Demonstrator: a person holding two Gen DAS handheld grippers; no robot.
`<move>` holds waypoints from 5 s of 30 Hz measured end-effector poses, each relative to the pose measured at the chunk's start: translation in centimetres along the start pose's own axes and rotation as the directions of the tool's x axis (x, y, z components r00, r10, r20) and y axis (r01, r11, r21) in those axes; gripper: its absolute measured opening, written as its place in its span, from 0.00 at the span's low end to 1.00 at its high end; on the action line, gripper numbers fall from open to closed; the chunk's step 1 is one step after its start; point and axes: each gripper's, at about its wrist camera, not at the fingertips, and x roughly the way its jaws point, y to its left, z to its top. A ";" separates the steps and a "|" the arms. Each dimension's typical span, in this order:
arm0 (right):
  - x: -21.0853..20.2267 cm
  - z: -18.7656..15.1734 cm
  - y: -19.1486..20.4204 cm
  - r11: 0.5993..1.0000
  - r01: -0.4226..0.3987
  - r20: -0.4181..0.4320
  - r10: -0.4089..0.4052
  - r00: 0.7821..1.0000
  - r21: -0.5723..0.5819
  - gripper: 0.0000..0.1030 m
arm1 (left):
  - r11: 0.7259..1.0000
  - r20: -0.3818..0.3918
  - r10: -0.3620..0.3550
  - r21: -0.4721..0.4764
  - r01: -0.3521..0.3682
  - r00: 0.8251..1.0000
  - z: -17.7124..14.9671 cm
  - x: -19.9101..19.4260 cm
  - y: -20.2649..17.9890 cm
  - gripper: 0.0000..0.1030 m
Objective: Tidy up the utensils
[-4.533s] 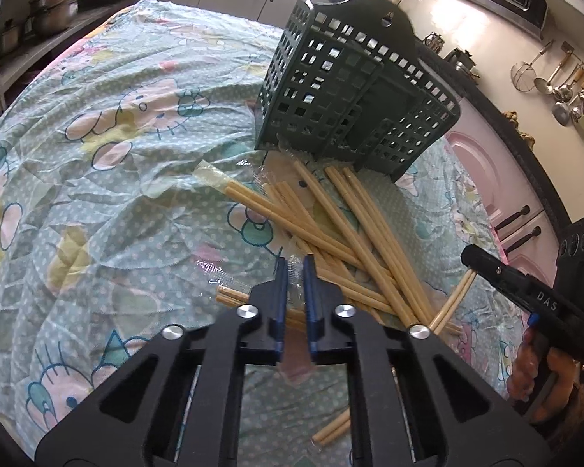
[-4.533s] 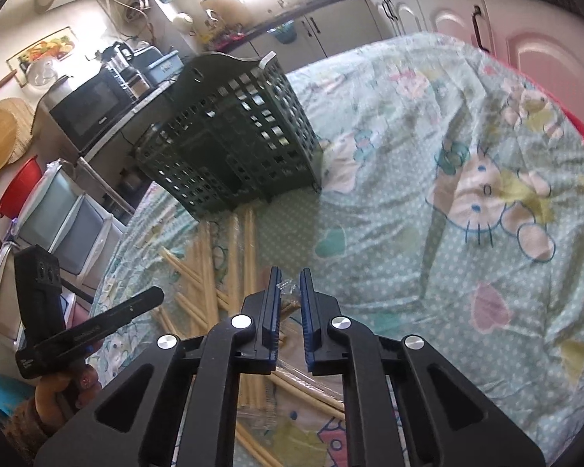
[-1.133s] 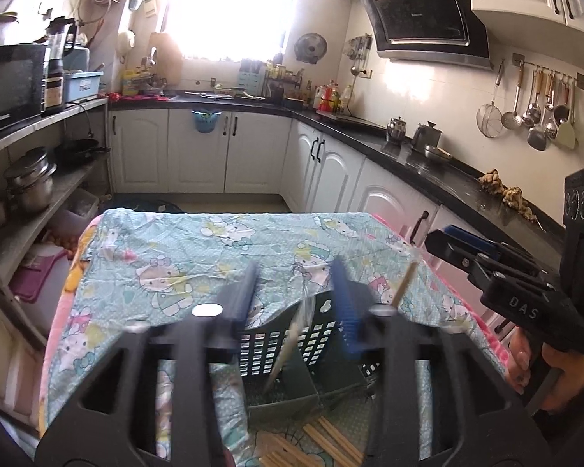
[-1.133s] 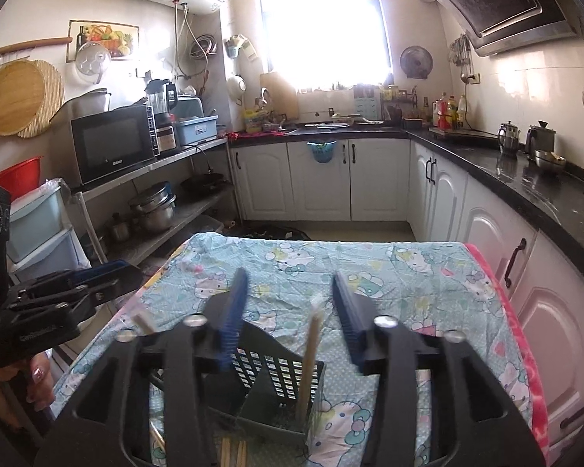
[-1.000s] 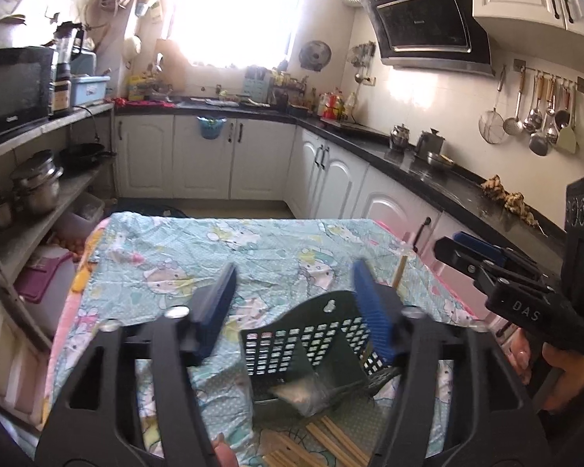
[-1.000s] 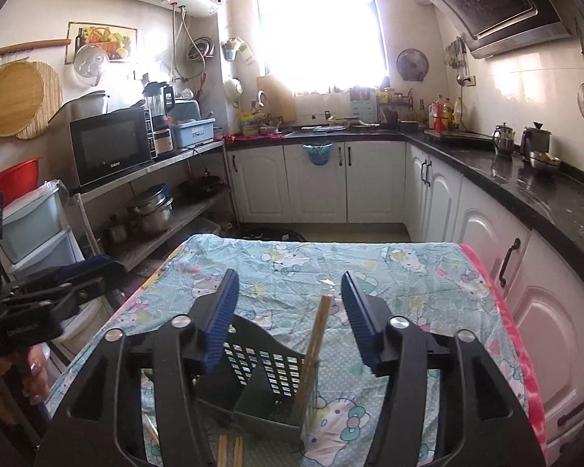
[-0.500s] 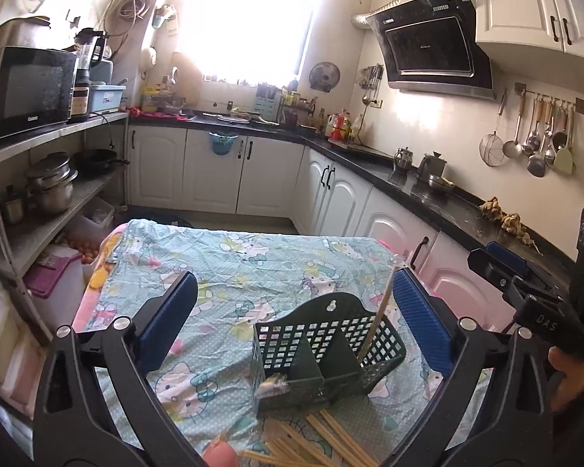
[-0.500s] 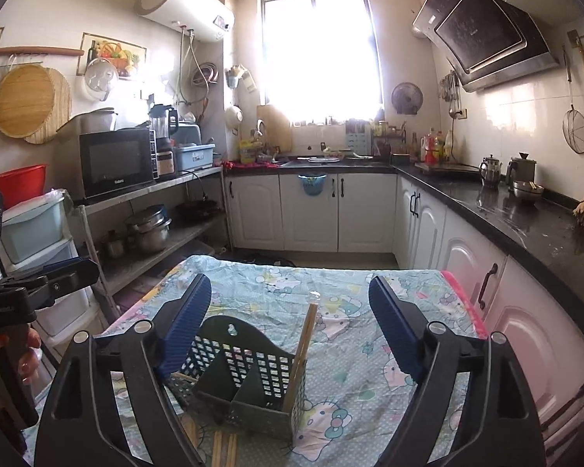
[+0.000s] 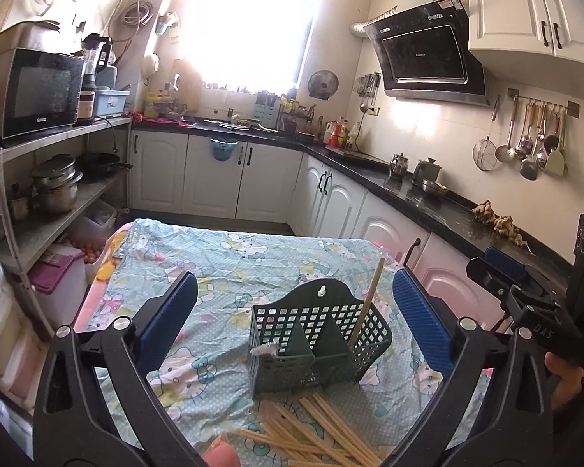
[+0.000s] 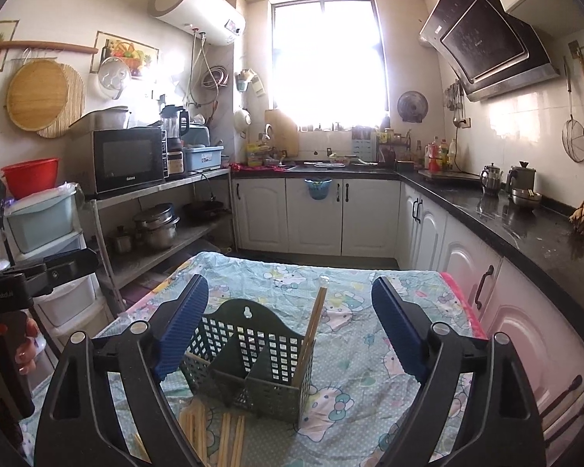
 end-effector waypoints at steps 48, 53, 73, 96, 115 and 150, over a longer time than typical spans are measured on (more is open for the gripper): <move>-0.7 -9.8 4.3 0.993 -0.103 -0.250 0.085 0.964 -0.059 0.81 | 0.993 -0.238 0.115 -0.003 -0.119 0.964 -11.7 -2.0 3.1 0.90; 0.2 -11.1 4.2 0.993 -0.102 -0.295 0.080 0.952 -0.059 0.80 | 0.993 -0.315 0.091 -0.039 -0.108 0.945 -13.6 -1.3 3.8 0.90; 4.9 -14.4 4.2 0.990 -0.117 -0.426 0.074 0.902 -0.076 0.52 | 0.970 -0.514 -0.111 -0.241 -0.019 0.850 -19.9 1.1 4.6 0.67; 13.6 -16.4 4.9 0.990 -0.138 -0.619 0.132 0.774 0.039 0.28 | 0.923 -0.536 -0.077 -0.358 -0.143 0.841 -20.0 5.6 6.0 0.40; 14.4 -17.5 3.6 0.980 -0.146 -0.661 0.200 0.723 0.136 0.09 | 0.929 -0.541 -0.034 -0.327 -0.173 0.840 -19.9 6.3 7.1 0.11; 3.0 -8.2 4.0 0.956 -0.285 -0.430 0.287 0.856 0.070 0.06 | 0.964 -0.308 -0.169 -0.250 0.091 0.936 -10.6 0.4 1.9 0.02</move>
